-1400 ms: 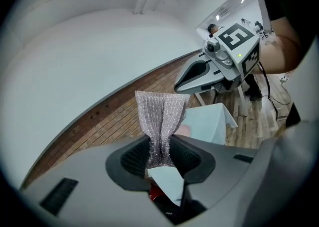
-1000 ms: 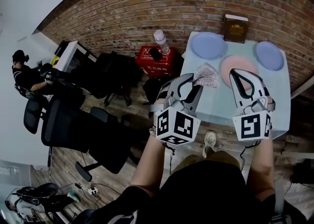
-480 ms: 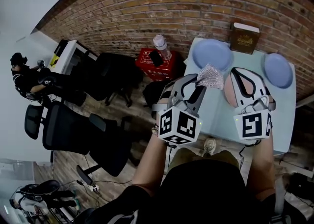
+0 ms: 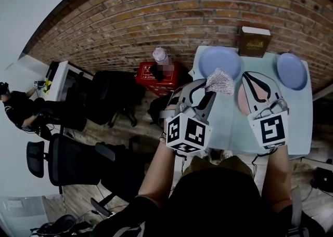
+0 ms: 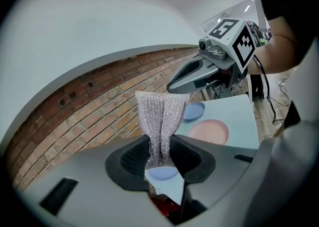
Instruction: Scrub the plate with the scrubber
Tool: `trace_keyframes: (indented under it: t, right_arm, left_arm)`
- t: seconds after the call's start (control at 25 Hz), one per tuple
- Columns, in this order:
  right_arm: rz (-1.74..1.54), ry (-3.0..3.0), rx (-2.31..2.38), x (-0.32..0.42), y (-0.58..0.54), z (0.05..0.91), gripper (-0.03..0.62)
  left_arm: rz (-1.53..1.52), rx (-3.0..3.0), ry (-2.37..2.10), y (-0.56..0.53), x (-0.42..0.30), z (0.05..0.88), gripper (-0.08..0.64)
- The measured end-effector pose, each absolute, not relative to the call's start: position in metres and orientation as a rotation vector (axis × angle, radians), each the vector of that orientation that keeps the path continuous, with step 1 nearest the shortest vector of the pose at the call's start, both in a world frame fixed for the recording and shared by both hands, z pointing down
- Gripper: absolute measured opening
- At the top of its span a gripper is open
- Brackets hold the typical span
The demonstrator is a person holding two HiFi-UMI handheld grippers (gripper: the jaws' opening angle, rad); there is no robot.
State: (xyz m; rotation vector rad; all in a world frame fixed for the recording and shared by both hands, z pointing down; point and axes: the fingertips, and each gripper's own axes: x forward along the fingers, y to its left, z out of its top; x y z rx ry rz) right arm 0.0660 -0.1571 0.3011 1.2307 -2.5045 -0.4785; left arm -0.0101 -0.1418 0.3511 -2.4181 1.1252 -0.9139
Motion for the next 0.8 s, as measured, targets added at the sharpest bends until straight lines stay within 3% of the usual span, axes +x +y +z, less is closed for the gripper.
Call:
trace_keyframes:
  t: [0.48,0.8]
  right_arm:
    - [-0.302,-2.387,1.331,0.047,-0.189,0.322,0.037]
    - [0.043,-2.437,1.419,0.065,-0.217,0.36,0.037]
  left_arm:
    - [-0.848,-2.464,0.992,-0.18,-0.032,0.353,0.141]
    - [-0.864,-2.498,0.967,-0.199,-0.038,0.374,0.141]
